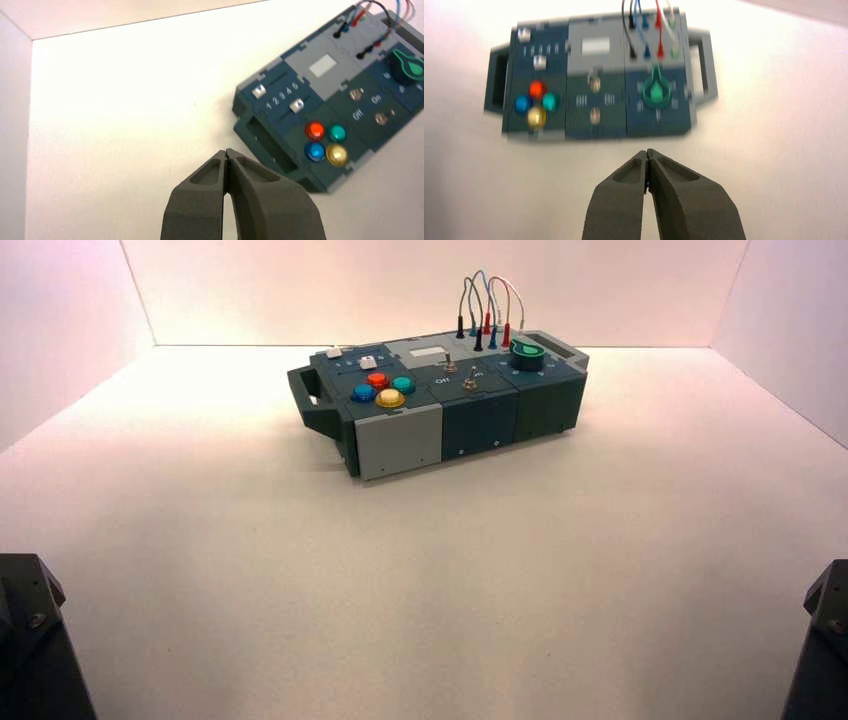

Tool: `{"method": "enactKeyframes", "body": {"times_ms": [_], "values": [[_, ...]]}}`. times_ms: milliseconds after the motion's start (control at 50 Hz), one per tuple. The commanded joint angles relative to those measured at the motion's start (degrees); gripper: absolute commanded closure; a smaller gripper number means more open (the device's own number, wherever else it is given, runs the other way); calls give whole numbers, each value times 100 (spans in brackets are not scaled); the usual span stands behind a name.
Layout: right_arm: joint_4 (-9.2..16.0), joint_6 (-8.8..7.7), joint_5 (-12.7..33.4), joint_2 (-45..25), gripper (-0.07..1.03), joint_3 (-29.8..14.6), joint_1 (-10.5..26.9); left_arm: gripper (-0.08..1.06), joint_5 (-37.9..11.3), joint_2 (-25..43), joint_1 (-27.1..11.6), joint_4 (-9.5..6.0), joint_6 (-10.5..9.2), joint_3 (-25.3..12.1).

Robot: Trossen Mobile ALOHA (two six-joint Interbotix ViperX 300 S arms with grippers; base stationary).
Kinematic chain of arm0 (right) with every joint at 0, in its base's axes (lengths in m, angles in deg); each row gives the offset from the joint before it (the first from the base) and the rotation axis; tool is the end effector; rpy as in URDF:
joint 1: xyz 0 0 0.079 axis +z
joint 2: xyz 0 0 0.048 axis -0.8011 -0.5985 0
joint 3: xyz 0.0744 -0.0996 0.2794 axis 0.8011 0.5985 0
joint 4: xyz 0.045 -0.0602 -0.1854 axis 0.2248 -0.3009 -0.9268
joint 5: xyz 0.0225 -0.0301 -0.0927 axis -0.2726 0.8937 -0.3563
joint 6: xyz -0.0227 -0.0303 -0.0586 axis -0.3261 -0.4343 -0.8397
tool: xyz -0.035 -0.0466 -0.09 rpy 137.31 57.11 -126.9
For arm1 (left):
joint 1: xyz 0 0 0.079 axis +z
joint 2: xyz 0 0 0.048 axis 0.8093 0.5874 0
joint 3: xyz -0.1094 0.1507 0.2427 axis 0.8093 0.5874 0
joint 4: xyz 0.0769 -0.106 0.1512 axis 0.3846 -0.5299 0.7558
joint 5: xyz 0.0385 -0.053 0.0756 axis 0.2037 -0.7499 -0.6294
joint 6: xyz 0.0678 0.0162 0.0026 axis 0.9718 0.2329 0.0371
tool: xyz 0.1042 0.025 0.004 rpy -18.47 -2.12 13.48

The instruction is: Flip the bottom switch off with the right gripper.

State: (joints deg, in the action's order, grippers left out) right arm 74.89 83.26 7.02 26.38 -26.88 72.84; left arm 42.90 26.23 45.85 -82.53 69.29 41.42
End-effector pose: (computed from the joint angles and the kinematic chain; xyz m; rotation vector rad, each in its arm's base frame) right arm 0.3548 0.1335 0.2117 -0.1127 0.9596 0.3323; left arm 0.3346 -0.0618 0.1980 0.1012 0.8518 -0.2386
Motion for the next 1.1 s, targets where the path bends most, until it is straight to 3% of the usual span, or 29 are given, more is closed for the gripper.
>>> {"method": "enactKeyframes", "body": {"times_ms": [20, 200, 260, 340, 480, 780, 960, 1000, 1100], "values": [[0, -26, 158, -861, 99, -1002, 35, 101, -70, 694, -70, -9, 9, -650], [0, -105, 527, -2408, 99, -2566, 53, 101, -97, 1907, -352, -26, 0, -1468], [9, -123, 624, -2681, 99, -2892, 53, 101, -97, 2153, -387, -35, 0, -1652], [9, -149, 949, -3393, 99, -3876, 53, 101, -114, 2716, -413, -105, 0, -2092], [0, -193, 1266, -3999, 99, -4869, 53, 101, -132, 3111, -422, -132, 0, -2443], [35, -185, 2399, -5353, 99, -7242, 53, 101, -123, 3577, -431, -132, 35, -2760], [123, -176, 3516, -6442, 99, -8771, 62, 101, -88, 3753, -439, -132, 114, -2733], [132, -176, 3630, -6565, 99, -8895, 62, 101, -70, 3797, -439, -132, 132, -2716], [114, -220, 3656, -6688, 99, -8684, 62, 101, 70, 3850, -448, -132, 167, -2637]]}}
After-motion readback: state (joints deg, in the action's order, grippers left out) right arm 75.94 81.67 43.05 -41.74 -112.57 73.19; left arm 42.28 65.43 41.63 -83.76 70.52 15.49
